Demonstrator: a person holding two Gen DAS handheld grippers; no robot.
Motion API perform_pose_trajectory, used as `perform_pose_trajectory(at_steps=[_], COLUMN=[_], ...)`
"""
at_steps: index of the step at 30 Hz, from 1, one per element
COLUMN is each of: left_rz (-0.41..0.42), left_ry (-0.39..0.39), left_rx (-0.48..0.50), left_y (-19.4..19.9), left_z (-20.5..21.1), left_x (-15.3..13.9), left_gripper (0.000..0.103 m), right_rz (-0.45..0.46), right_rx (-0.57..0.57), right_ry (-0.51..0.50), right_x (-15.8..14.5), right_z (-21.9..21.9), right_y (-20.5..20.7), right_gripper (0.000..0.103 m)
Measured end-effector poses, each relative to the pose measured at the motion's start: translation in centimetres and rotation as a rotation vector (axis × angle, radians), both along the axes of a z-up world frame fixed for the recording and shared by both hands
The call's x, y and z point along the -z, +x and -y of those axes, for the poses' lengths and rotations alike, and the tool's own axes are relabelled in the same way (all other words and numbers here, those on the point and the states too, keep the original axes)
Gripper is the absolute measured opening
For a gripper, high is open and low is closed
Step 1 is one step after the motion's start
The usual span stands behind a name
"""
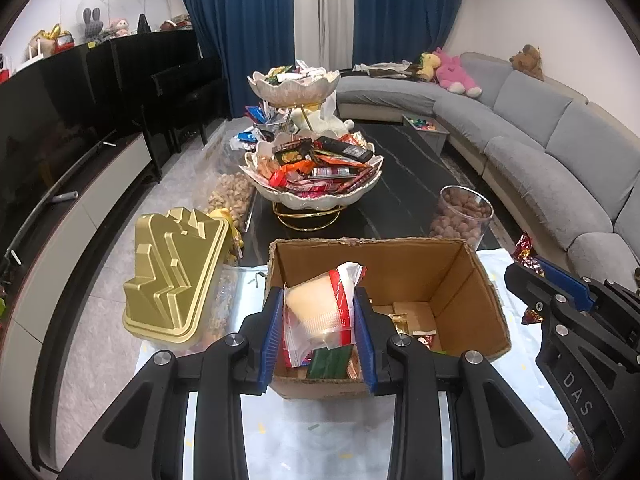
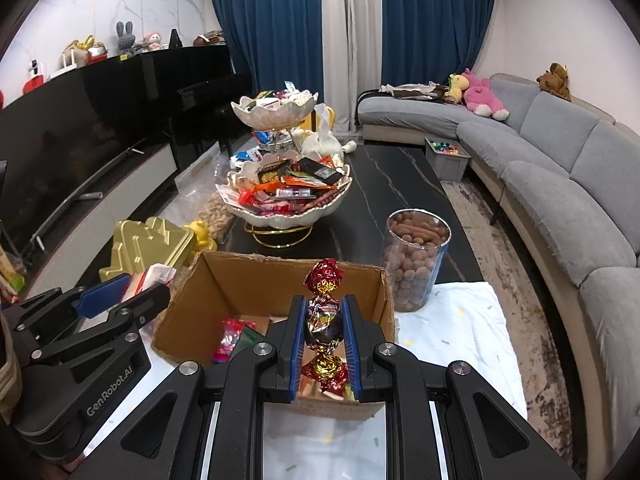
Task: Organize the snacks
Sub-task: 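Lift both held snacks and carry them over the cardboard box, then open both grippers to drop the cake packet and sweet into box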
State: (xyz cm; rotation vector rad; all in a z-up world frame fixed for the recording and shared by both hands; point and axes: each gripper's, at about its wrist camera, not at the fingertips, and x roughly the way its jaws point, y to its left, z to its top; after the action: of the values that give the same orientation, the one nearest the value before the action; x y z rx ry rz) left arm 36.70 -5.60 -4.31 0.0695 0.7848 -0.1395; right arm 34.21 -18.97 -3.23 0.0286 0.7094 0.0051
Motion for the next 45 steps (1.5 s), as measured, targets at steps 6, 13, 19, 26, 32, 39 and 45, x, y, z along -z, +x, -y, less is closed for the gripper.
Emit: perform_pose_trajectory(at_steps=[6, 13, 19, 26, 32, 39, 45], left_rz=[-0.027, -0.062, -0.097, -0.110, -0.099, -0.077, -0.052], left_ry=[-0.001, -0.002, -0.008, -0.012, -0.004, 0.010, 0.029], left_rx=[-0.002, 0.002, 0.004, 0.013, -0.009, -0.014, -0.036], left_y=[1.5, 2.6, 3.4, 3.4, 3.2, 2.7, 1.8], left_z=[0.1, 0.3, 0.2, 0.3, -0.2, -0.6, -1.0], left_x=[1.4, 3.1, 4.5, 4.9, 4.4, 3.6, 2.5], left_gripper=[0.033, 0.033, 0.033, 0.037, 0.054, 0.073, 0.088], right_rz=[-0.020, -0.056, -0.091, -0.095, -0.075, -0.072, -0.040], right_rx=[0.007, 0.008, -0.005, -0.012, -0.001, 0.025, 0.047], right_ry=[-0.003, 0.002, -0.002, -0.010, -0.021, -0.029, -0.036], right_x=[0.9, 2.5, 4.1, 4.3, 3.7, 3.1, 2.1], right_z=[0.1, 0.2, 0.0, 0.0, 0.2, 0.6, 0.8], right_y=[1.6, 3.1, 3.9, 3.9, 3.6, 3.3, 2.4], right_gripper=[0.019, 0.019, 0.020, 0.020, 0.053, 0.058, 0.077])
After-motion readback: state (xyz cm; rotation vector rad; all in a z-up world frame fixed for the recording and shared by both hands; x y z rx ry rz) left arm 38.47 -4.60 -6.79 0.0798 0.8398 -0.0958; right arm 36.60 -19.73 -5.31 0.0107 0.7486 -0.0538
